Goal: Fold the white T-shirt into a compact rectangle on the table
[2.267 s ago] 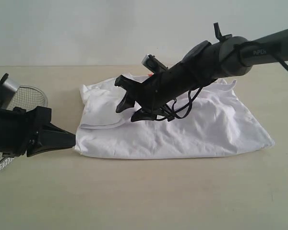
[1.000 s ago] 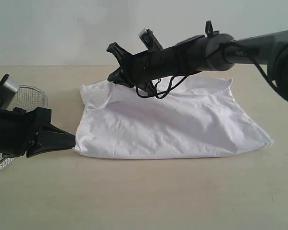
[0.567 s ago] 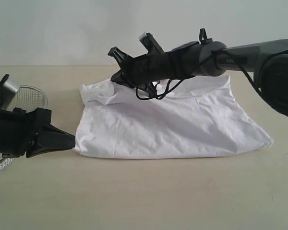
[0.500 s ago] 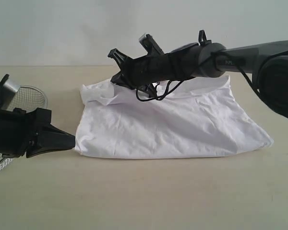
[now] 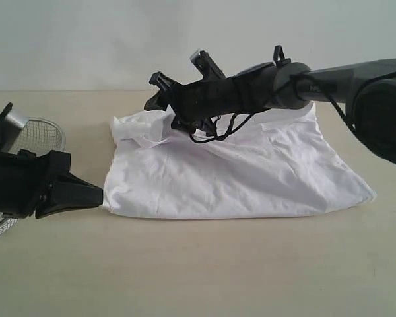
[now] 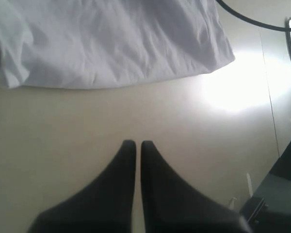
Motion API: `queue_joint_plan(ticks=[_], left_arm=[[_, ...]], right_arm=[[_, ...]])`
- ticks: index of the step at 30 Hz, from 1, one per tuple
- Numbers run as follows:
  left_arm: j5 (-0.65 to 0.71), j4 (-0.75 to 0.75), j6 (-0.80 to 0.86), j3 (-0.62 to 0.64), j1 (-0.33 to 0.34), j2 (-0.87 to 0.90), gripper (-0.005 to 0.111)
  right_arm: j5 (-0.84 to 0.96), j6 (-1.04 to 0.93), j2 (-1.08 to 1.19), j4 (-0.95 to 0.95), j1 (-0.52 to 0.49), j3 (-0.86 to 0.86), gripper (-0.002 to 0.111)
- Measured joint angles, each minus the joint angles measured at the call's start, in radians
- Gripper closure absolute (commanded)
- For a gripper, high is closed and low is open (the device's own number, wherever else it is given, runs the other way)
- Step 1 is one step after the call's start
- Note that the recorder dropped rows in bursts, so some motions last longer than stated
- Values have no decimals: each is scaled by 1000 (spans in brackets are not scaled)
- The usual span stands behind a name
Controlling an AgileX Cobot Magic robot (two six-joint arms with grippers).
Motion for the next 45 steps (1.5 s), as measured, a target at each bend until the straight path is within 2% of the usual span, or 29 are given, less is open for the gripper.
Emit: queue_joint_plan(ticks=[13, 17, 20, 22, 24, 25, 26, 27, 29, 31, 35, 41, 45], left_arm=[[-6, 44, 10, -2, 0, 0, 102], [-23, 182, -24, -97, -15, 0, 102], [-32, 292, -77, -232, -17, 23, 102], [-28, 378, -77, -318, -17, 67, 92], [-10, 494, -77, -396, -17, 117, 70], [-1, 534, -72, -429, -17, 141, 58], [1, 553, -45, -457, -17, 161, 49], [-4, 564, 1, -484, -22, 180, 47], [-19, 567, 87, -512, -38, 199, 48], [-68, 567, 238, -546, -77, 222, 48], [-177, 572, 427, -553, -134, 252, 48], [-325, 572, 832, -553, -183, 325, 45], [-374, 572, 949, -557, -185, 384, 43]], right_arm=[[193, -20, -38, -26, -74, 0, 52], [298, 19, -94, -126, -123, 9, 52], [382, 26, -119, -166, -206, 58, 52], [421, 17, -133, -174, -249, 100, 59], [438, -15, -162, -179, -290, 165, 69], [449, -36, -185, -177, -313, 201, 70], [463, -64, -204, -177, -339, 237, 68], [474, -88, -223, -175, -361, 277, 66], [481, -124, -247, -175, -386, 334, 62], [474, -184, -291, -164, -417, 444, 62], [464, -277, -325, -128, -450, 565, 62], [477, -348, -329, -54, -461, 637, 62], [502, -365, -331, -28, -461, 637, 62]])
